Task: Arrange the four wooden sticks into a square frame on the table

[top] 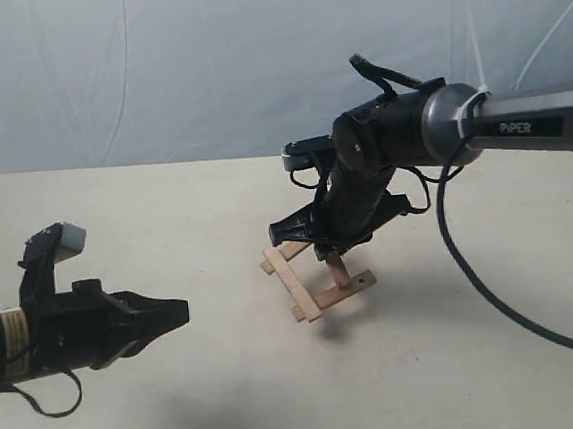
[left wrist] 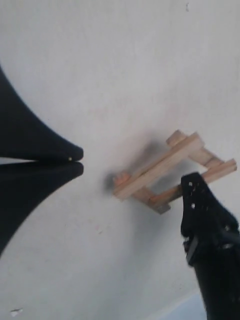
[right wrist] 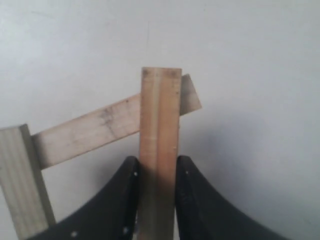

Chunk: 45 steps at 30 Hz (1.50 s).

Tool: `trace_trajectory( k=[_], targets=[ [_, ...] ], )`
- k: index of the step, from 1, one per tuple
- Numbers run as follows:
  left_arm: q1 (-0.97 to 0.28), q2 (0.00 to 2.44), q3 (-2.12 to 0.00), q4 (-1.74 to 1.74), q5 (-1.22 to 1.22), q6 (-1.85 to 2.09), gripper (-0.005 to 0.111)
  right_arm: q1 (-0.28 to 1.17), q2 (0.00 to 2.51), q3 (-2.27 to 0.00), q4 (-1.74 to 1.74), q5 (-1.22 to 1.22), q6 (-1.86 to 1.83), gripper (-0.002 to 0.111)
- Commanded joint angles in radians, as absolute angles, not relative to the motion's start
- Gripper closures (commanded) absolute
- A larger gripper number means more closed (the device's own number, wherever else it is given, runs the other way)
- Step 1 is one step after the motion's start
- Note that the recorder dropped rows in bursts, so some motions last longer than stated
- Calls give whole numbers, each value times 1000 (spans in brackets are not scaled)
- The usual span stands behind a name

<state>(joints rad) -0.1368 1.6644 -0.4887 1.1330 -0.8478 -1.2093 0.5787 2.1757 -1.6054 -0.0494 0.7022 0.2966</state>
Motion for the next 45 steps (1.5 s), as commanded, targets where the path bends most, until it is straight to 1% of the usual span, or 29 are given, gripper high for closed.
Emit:
trace_trajectory(
  k=[1,5,9,14,15,16,17,18,19,21,22,29,34,36,37,38,40,41,42,45],
  targets=[
    [-132,1559,-386,1092,-900,-1158,107,571,2268,-1751,-58,810,337,109],
    [-132,1477,-324,1073,-866,-1135,107,571,2363,-1882,-53,898,377,109],
    [-132,1399,-291,1053,-790,-1105,107,571,2433,-1981,19,921,396,109],
    [-132,1350,-286,1040,-735,-1096,107,571,2466,-2017,94,915,396,109],
    [-132,1348,-286,1040,-735,-1096,107,571,2470,-2019,92,917,396,108],
    [-132,1348,-286,1042,-735,-1096,107,571,2470,-2019,85,919,396,104],
    [-132,1348,-286,1044,-735,-1094,107,571,2470,-2019,71,935,396,93],
    [-132,1348,-286,1044,-735,-1092,107,571,2470,-2019,66,945,396,85],
    [-132,1348,-286,1044,-737,-1092,107,571,2470,-2019,45,962,394,72],
    [-132,1348,-286,1044,-737,-1092,107,571,2468,-2019,0,989,384,58],
    [-132,1348,-286,1046,-737,-1092,107,571,2462,-2019,-20,1002,376,56],
    [-132,1348,-286,1051,-761,-1092,107,571,2419,-2019,-80,1156,325,56],
    [-132,1348,-286,1059,-763,-1092,107,571,2419,-2018,-80,1175,325,56],
    [-132,1348,-286,1061,-763,-1092,107,571,2419,-2018,-77,1175,325,58],
    [-132,1348,-286,1063,-763,-1092,107,571,2419,-2018,-76,1178,322,62],
    [-132,1348,-286,1063,-763,-1092,107,571,2419,-2018,-76,1183,312,68],
    [-132,1348,-286,1063,-763,-1092,107,571,2419,-2018,-76,1194,301,86],
    [-132,1348,-286,1063,-763,-1092,107,571,2419,-2018,-80,1198,298,100],
    [-132,1348,-286,1063,-765,-1092,107,571,2419,-2018,-80,1198,298,110],
    [-132,1348,-286,1063,-767,-1092,107,571,2415,-2020,-80,1191,298,102]
  ],
)
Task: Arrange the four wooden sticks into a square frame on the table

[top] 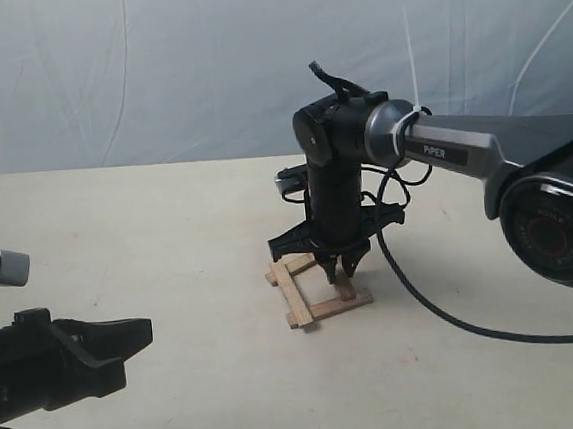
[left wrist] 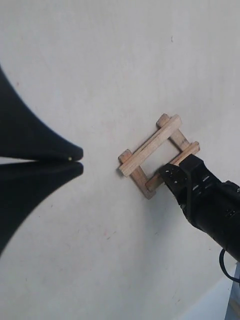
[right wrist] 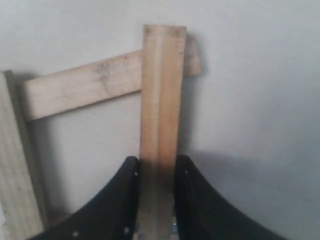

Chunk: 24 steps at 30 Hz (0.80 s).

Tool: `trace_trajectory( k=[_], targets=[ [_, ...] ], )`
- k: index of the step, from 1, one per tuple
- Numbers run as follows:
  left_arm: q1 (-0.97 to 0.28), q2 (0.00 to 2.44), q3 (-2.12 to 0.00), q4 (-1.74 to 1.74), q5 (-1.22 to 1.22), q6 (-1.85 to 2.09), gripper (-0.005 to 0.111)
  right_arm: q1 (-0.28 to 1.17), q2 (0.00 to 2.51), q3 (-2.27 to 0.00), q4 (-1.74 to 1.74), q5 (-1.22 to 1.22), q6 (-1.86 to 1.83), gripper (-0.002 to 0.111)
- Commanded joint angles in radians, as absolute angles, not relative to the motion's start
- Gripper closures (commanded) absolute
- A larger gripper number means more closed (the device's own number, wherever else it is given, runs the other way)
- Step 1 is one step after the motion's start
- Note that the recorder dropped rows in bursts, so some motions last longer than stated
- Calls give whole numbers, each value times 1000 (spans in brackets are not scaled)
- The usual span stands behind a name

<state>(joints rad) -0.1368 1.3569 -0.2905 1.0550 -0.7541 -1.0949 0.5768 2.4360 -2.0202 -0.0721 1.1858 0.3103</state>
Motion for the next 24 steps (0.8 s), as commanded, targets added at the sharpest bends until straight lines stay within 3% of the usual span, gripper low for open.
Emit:
trace_trajectory(
  k=[1,5,8,13,15,18,24],
  targets=[
    [-132,1348,-286,1063,-769,-1092,107,571,2413,-2020,-78,1187,298,96],
    [-132,1348,-286,1067,-771,-1092,107,571,2400,-2020,-76,1172,309,56],
    [-132,1348,-286,1070,-771,-1092,107,571,2389,-2020,-80,1159,317,45],
    [-132,1348,-286,1070,-771,-1092,107,558,2344,-2020,-76,1123,322,54],
    [-132,1348,-286,1069,-766,-1092,107,536,2314,-2020,-78,1130,318,70],
    [-132,1348,-286,1069,-762,-1090,107,490,2281,-2020,-76,1185,284,109],
    [-132,1348,-286,1033,-719,-1058,107,327,2126,-1785,-46,1145,161,109]
  ],
)
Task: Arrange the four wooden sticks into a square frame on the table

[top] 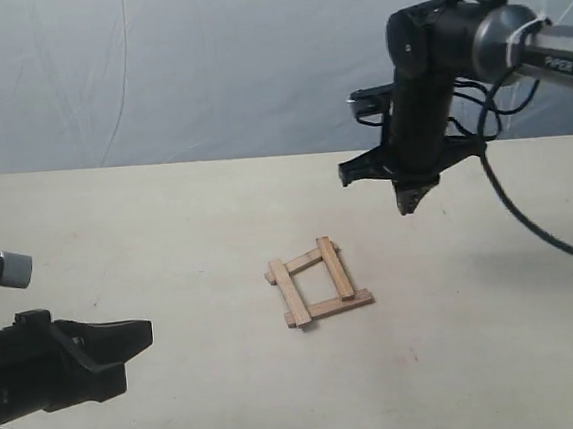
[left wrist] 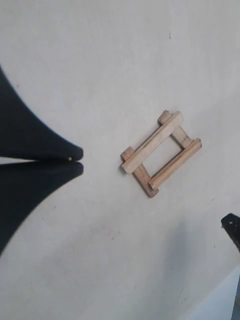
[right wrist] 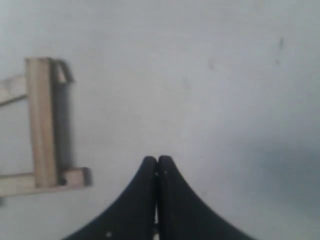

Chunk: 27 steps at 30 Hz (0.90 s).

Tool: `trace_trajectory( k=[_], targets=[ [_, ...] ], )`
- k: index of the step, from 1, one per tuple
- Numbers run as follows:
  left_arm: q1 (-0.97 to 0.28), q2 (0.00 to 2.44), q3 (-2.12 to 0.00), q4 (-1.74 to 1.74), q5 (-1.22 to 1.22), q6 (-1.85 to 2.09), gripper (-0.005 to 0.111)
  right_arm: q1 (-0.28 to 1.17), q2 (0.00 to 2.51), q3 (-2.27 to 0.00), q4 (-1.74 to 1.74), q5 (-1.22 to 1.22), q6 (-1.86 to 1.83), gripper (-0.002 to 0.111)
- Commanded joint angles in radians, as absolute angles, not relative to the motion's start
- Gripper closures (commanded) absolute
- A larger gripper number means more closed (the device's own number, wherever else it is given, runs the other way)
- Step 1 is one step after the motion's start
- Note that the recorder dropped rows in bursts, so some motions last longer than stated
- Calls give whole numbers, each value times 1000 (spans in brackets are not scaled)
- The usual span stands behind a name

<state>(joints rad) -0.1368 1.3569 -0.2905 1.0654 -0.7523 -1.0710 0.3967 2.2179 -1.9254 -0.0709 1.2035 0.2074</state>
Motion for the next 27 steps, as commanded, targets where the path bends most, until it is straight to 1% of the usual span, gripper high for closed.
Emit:
trace_trajectory(
  k=[1,2,4,5,8,9,10,11,18,21,23,27],
  targets=[
    [-132,1348,-286,1020,-713,-1049,107,272,2054,-1674,-22,1068,142,109],
    [-132,1348,-286,1017,-711,-1049,107,243,2010,-1607,-13,1019,130,109],
    [-132,1348,-286,1013,-711,-1046,107,153,1798,-1335,-19,808,128,109],
    [-132,1348,-286,1010,-711,-1046,107,132,1747,-1273,-19,754,128,109],
    [-132,1348,-286,1011,-715,-1046,107,89,1533,-1038,-22,535,128,109],
    [-132,1348,-284,1011,-715,-1046,107,87,1382,-897,-42,409,128,109],
    [-132,1348,-282,1011,-720,-1046,107,87,1306,-820,-47,340,128,109],
    [-132,1348,-280,1011,-728,-1046,107,85,1184,-677,-50,225,130,109],
    [-132,1348,-278,1000,-776,-1045,107,84,816,-295,-50,-53,130,109],
    [-132,1330,-271,986,-806,-1043,107,82,652,-164,-50,-99,131,109],
    [-132,1307,-270,971,-820,-1043,107,82,542,-126,-29,-38,131,109],
    [-132,1256,-269,946,-848,-1081,107,82,379,-125,60,113,131,109]
  ],
)
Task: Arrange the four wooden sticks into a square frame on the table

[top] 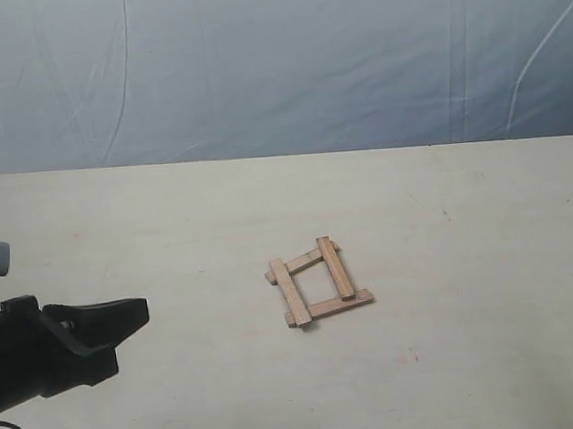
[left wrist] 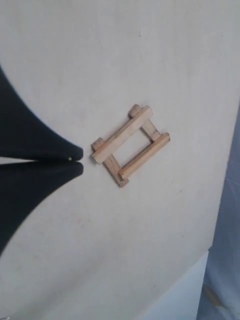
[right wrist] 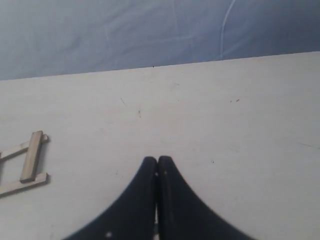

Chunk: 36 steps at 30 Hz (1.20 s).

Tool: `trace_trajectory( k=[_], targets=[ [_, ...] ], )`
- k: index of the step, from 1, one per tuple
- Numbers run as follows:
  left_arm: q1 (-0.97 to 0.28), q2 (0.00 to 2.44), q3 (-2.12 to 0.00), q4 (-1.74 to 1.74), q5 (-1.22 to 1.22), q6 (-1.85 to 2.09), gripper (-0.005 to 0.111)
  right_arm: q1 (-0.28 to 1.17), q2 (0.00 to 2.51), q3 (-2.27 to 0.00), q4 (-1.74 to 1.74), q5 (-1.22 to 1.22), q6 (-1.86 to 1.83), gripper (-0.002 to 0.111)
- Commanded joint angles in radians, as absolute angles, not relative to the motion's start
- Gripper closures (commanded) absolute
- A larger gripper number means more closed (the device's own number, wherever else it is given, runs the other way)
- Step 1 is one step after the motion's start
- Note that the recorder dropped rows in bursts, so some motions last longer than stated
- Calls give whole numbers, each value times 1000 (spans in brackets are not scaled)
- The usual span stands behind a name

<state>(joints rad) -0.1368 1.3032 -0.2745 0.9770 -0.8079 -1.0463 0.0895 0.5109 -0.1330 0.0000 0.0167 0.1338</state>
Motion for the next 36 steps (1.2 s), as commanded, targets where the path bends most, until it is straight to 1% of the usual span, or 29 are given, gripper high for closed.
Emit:
trace_trajectory(
  k=[1,4,8,12,16,18,20,21,22,23,24,25,26,28,30,32,36],
  targets=[
    [-132,1245,-269,946,-865,-1095,107,82,348,-125,67,125,131,109],
    [-132,1232,-269,946,-931,-1096,107,76,267,-125,64,130,131,109],
    [-132,1232,-269,971,-993,-1096,107,32,172,-125,0,156,131,109],
    [-132,1232,-269,1007,-998,-1096,107,-14,83,-86,0,191,131,109],
    [-132,1232,-269,1002,-994,-1092,107,-17,41,0,0,191,134,109],
    [-132,1232,-271,961,-971,-1026,107,-17,39,0,0,294,134,109],
    [-132,1196,-271,810,-801,-1100,107,-31,0,0,7,327,134,109],
    [-132,1130,-271,744,-658,-1146,107,-34,0,0,11,318,134,109],
    [-132,1086,-271,709,-575,-1145,107,-30,0,0,9,310,134,109],
    [-132,973,-271,711,-460,-1143,107,-29,0,0,11,310,134,109],
    [-132,857,-267,715,-364,-1143,107,-29,0,0,9,400,134,109],
    [-132,778,-267,704,-278,-1143,107,-29,0,0,19,439,162,109],
    [-132,667,-265,653,-115,-1143,107,-29,0,0,21,439,169,109],
    [-132,458,-265,605,112,-1143,107,-29,0,0,21,434,169,109],
    [-132,320,-265,652,206,-1141,107,-29,0,0,21,432,167,109],
    [-132,251,-265,668,266,-1133,107,-29,0,0,-31,402,167,109],
    [-132,234,-262,666,299,-1121,107,-29,0,0,-76,388,167,109]
  ],
)
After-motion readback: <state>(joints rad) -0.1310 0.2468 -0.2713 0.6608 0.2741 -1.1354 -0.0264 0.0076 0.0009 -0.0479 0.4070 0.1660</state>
